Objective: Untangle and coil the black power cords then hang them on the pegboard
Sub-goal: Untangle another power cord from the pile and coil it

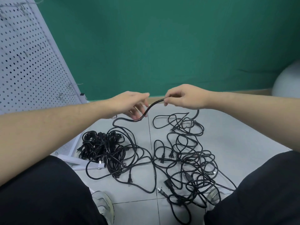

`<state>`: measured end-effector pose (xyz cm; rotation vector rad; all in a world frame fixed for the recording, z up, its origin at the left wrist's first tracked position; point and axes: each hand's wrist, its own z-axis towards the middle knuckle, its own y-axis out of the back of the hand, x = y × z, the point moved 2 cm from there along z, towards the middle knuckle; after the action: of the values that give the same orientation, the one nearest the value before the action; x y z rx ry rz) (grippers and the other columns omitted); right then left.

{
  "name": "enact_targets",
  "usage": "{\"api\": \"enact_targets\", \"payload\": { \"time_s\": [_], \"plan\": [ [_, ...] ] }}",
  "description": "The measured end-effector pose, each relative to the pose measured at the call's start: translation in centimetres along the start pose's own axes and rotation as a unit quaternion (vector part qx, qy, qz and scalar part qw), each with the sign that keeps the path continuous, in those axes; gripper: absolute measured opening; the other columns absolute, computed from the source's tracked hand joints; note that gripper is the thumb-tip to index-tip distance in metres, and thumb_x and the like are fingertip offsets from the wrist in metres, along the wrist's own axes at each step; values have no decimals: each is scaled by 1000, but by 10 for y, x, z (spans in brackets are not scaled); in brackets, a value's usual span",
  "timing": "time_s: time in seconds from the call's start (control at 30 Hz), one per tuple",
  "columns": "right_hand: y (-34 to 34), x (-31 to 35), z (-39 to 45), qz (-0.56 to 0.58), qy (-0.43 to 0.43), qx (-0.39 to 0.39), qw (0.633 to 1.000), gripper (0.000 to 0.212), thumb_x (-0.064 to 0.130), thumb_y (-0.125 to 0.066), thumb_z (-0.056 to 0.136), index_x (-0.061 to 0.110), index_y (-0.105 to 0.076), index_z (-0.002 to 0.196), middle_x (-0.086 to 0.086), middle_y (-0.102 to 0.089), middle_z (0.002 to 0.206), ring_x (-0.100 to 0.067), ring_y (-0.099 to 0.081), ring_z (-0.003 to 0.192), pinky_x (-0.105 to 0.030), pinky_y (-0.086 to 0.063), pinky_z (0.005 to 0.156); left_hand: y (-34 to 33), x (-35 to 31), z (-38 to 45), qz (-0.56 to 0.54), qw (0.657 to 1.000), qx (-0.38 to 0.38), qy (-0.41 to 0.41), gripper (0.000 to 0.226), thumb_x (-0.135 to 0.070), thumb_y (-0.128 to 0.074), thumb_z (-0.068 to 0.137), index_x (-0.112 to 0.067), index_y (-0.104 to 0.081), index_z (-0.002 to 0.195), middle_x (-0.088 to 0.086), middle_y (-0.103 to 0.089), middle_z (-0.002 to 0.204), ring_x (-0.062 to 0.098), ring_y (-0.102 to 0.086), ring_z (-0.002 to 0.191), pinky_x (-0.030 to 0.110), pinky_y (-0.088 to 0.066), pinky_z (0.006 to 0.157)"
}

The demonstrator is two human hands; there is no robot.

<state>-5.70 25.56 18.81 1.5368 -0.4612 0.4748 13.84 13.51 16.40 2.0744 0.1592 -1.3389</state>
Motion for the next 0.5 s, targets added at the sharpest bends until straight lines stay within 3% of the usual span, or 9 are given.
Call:
{"api": "enact_targets", "payload": {
  "time_s": [0.1,0.2,0.27,0.33,0.4,0.5],
  "plan": [
    [-8,10,5,0,-1,16,1000,18,33,-56,101,27,-71,94,7,-52,58,-6,-40,49,-17,-36,51,-19,-14,2,7,999,42,-11,37,-46,-46,106,-13,-64,103,10,-70,86,26,-66,76,40,-58,83],
    [-9,14,4,25,-20,44,999,24,40,-57,100,21,-67,87,2,-58,59,-12,-46,49,-20,-41,54,-24,-20,2,7,999,24,-31,34,-41,-52,104,-17,-60,80,-3,-45,68,17,-47,63,35,-54,72],
    [-8,8,1,63,-43,71,995,33,39,-62,98,15,-63,76,-1,-63,60,-16,-57,56,-29,-51,62,-20,-25,3,-21,997,-18,-69,41,-37,-60,101,-23,-47,65,-7,-36,60,13,-36,56,28,-44,63],
    [-8,-4,-2,52,-53,106,992,39,39,-65,97,15,-63,66,1,-71,67,-17,-62,68,-36,-54,79,-14,-27,4,-78,991,-50,-98,47,-35,-70,93,-25,-39,59,-7,-31,57,11,-30,52,25,-36,57],
    [-10,-20,-4,11,-55,122,991,33,41,-66,95,19,-72,72,5,-75,81,-17,-64,80,-41,-48,97,-7,-26,3,-131,982,-75,-117,44,-36,-72,82,-26,-38,56,-8,-30,54,11,-26,49,23,-32,52],
    [-7,-40,-10,-9,-67,126,990,18,41,-66,95,26,-71,88,6,-74,98,-15,-66,101,-41,-45,105,4,-22,2,-190,968,-102,-129,44,-40,-77,74,-25,-40,54,-7,-31,51,13,-24,48,24,-31,51]
  ]
}}
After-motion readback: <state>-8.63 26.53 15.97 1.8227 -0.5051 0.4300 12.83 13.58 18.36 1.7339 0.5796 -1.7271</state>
